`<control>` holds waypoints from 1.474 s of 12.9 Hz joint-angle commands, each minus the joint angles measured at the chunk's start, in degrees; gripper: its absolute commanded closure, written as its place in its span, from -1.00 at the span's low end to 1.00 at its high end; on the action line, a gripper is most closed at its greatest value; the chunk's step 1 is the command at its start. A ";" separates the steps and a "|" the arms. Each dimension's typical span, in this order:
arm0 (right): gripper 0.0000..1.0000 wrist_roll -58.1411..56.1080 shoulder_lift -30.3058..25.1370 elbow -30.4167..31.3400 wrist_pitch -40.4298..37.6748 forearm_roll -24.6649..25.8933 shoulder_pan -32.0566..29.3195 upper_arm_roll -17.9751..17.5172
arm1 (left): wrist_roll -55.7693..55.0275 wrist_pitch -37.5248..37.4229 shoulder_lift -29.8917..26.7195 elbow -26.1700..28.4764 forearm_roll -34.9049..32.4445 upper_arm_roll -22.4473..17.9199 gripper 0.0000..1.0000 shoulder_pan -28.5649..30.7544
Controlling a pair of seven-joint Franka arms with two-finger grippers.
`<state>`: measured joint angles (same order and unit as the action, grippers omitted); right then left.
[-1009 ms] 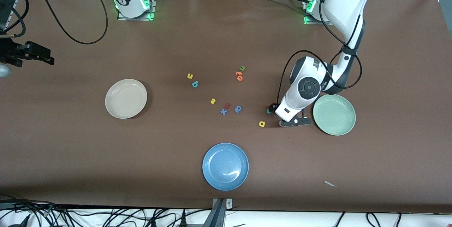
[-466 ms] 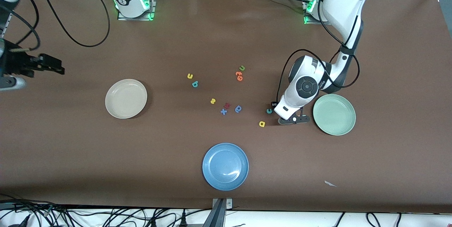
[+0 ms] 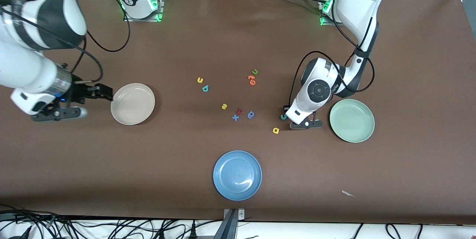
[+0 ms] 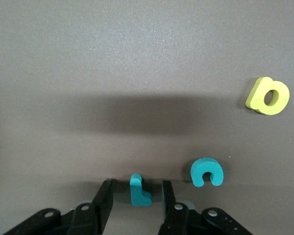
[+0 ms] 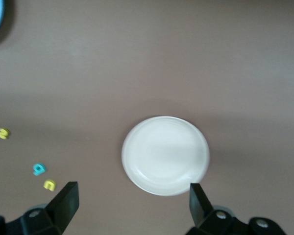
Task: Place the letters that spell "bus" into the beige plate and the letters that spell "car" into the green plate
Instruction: 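Drop the teal l on the green plate while the right gripper reaches letters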
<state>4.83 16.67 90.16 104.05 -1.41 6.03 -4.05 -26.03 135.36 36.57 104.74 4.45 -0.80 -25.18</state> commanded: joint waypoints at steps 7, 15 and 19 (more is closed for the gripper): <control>-1.00 25.99 5.21 10.74 20.12 1.93 0.21 -15.71 | -0.77 0.79 1.13 -0.50 -0.76 -0.69 0.73 -0.75; -1.00 44.11 17.42 5.92 25.59 16.78 11.10 -16.34 | 4.21 -3.76 -0.09 -3.74 -1.02 -0.78 0.98 2.67; -1.00 49.64 24.89 -2.60 25.50 18.98 15.66 -15.29 | 25.62 -15.53 -1.41 -8.40 -1.46 -1.40 0.99 9.60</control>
<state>51.40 36.46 94.11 130.20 15.74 19.07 -20.19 -9.98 125.57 36.25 98.73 4.37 -2.22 -18.69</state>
